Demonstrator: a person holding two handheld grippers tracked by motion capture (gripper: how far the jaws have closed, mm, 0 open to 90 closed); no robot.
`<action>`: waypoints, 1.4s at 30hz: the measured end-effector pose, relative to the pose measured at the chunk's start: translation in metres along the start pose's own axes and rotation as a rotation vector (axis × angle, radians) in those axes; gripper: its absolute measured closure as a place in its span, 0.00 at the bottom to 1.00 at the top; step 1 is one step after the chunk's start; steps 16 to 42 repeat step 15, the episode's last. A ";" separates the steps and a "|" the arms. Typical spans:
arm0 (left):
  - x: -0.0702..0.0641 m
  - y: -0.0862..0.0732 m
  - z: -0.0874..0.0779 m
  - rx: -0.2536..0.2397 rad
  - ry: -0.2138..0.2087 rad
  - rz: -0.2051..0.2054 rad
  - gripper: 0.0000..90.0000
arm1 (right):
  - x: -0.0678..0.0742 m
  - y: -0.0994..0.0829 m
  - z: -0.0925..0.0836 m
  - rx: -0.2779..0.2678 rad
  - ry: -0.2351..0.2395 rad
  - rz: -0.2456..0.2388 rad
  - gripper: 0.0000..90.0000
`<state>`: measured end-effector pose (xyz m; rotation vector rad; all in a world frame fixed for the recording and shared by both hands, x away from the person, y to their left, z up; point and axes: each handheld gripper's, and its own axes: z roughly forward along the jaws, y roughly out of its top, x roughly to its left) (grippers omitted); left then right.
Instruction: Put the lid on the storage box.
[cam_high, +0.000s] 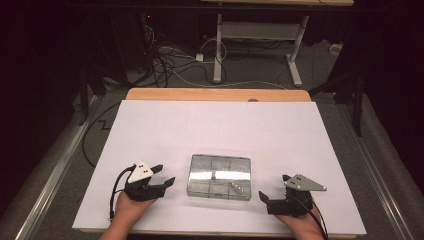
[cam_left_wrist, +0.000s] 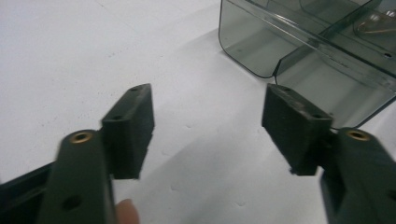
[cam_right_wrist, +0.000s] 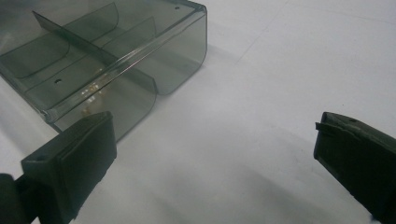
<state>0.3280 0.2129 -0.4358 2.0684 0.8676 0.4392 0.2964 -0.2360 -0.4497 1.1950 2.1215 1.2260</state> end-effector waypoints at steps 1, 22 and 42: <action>0.000 0.000 0.000 -0.001 0.003 -0.001 0.27 | 0.000 0.000 0.000 -0.001 -0.001 0.001 0.00; 0.003 0.001 0.001 0.007 0.010 -0.045 0.00 | 0.002 -0.002 0.000 -0.005 -0.004 -0.004 0.00; 0.003 0.001 0.001 0.007 0.010 -0.045 0.00 | 0.002 -0.002 0.000 -0.005 -0.004 -0.004 0.00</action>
